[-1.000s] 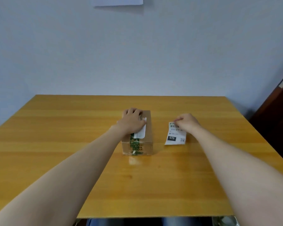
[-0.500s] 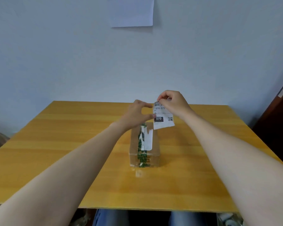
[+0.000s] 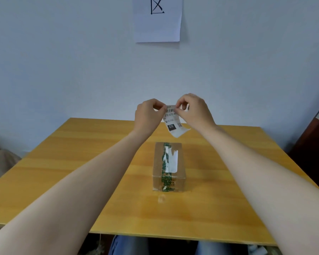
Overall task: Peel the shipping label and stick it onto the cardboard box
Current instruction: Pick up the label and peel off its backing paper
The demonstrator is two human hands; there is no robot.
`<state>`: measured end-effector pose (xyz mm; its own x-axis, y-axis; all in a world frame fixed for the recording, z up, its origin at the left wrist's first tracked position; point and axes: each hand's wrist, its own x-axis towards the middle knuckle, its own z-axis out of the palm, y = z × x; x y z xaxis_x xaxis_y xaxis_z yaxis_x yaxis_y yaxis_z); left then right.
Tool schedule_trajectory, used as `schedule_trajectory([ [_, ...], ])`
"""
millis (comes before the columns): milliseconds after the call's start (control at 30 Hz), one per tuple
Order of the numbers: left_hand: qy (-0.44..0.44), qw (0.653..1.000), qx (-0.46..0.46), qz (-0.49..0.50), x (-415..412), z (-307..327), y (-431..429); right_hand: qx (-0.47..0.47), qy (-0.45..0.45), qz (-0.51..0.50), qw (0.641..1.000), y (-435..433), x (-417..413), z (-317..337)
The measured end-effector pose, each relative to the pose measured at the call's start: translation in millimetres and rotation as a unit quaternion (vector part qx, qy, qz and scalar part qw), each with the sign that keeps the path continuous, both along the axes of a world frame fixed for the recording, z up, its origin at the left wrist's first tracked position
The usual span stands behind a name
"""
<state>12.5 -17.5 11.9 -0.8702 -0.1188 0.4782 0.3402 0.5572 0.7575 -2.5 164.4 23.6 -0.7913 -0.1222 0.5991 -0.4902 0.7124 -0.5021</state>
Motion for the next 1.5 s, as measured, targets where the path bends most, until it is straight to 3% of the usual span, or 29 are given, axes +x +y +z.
schedule_trajectory([
  [133, -0.018, 0.999, 0.027, -0.015, 4, -1, 3, -0.053, -0.119, 0.051, 0.990, -9, 2, -1],
  [433, -0.095, 0.982, 0.137, -0.090, 11, 4, 4, -0.176, -0.172, 0.079, 0.966, -13, 9, -1],
  [1500, -0.102, 0.985, 0.107, -0.091, 7, 0, 6, -0.190, -0.203, 0.081, 0.957, -10, 14, -4],
])
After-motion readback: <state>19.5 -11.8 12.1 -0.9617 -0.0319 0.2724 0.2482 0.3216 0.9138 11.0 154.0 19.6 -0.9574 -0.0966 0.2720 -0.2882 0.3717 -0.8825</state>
